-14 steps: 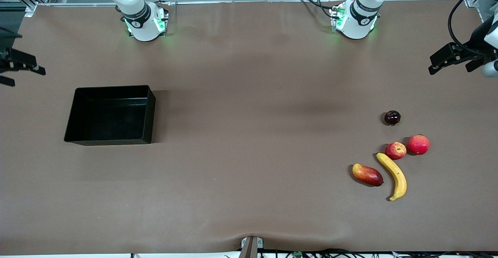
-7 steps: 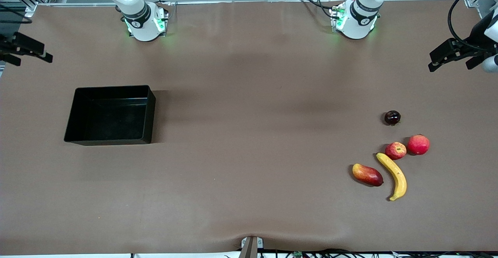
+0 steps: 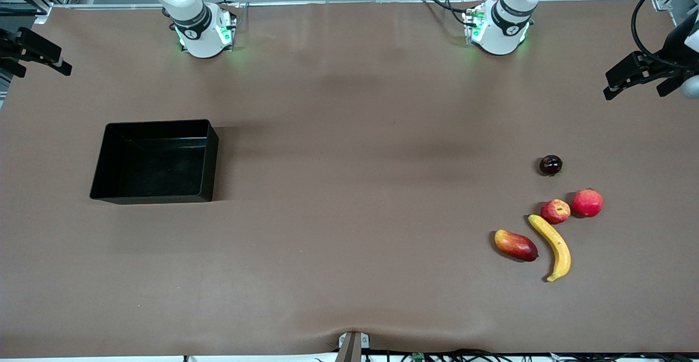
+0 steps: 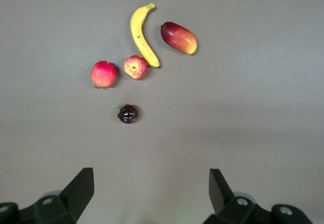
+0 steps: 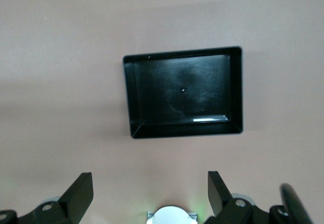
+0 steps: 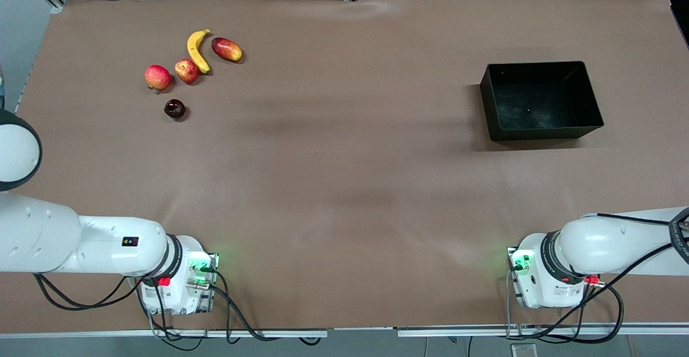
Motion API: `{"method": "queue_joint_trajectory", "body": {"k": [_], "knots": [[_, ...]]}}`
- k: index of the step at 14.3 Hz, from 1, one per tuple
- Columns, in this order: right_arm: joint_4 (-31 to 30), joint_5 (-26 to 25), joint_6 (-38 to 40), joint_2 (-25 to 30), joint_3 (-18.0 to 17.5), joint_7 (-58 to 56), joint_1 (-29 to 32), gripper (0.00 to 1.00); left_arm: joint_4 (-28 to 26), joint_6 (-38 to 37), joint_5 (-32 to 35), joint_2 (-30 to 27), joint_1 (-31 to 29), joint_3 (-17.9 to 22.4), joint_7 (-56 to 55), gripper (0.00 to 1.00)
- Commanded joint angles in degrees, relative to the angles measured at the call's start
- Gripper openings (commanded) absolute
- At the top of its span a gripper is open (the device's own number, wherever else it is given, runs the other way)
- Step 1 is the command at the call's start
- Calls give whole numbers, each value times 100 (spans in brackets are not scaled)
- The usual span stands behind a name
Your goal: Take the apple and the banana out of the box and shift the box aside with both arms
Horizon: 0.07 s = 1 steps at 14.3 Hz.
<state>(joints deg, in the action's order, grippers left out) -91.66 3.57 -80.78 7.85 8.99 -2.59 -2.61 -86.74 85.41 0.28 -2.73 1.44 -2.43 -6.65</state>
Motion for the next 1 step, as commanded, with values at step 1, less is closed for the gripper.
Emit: {"method": "queue_joint_trajectory", "body": {"k": [1], "knots": [[183, -41, -78, -326, -186, -545, 577, 100, 26, -68, -124, 36, 14, -3, -29, 100]]}}
